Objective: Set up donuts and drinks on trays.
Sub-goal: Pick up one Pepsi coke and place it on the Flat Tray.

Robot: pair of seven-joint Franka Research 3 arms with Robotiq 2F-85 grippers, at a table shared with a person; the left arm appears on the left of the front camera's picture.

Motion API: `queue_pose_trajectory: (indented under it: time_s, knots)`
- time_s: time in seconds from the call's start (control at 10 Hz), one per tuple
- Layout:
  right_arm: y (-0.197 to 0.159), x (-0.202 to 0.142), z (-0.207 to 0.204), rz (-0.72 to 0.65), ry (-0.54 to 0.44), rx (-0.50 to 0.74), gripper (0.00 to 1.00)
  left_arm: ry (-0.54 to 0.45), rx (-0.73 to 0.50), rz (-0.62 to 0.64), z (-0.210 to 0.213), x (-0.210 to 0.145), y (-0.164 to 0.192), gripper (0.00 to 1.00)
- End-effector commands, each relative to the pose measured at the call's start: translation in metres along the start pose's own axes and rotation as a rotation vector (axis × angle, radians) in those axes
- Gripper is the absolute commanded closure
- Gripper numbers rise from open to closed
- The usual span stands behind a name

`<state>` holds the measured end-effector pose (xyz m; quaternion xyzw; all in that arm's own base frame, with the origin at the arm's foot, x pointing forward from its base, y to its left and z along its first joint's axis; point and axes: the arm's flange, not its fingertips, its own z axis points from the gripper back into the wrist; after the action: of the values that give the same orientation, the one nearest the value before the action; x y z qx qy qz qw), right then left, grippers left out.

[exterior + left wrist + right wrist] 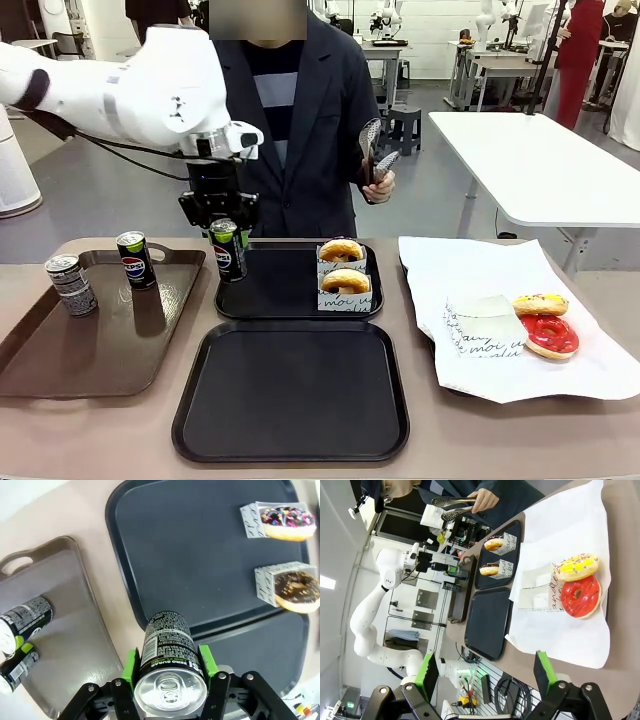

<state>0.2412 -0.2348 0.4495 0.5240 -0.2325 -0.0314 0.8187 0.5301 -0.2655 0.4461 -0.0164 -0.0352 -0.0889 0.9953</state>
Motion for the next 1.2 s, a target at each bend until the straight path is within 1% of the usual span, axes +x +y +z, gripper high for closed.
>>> queue_pose_trajectory:
  time_s: [0.0,0.2,0.4,0.7,0.8,0.9,1.1]
  knots:
    - [0.001,0.003,0.0,0.019,-0.017,0.023,0.0,-0.003,0.073,0.033,-0.014,0.018,-0.014,0.42]
    - [0.001,0.003,0.0,0.019,-0.017,0.023,0.0,-0.011,0.096,0.045,-0.034,0.024,-0.02,0.42]
    - [0.001,0.003,0.0,0.019,-0.017,0.023,0.0,-0.044,0.1,0.054,-0.048,0.022,-0.024,0.42]
    - [0.001,0.003,0.0,0.019,-0.017,0.023,0.0,-0.059,0.096,0.045,-0.052,0.026,-0.026,0.42]
    - [0.001,0.003,0.0,0.019,-0.017,0.023,0.0,-0.061,0.097,0.048,-0.054,0.024,-0.026,0.1]
    - [0.001,0.003,0.0,0.019,-0.017,0.023,0.0,-0.067,0.092,0.04,-0.051,0.021,-0.026,0.0]
    - [0.001,0.003,0.0,0.019,-0.017,0.023,0.0,-0.079,0.056,0.015,-0.033,0.009,-0.025,0.0]
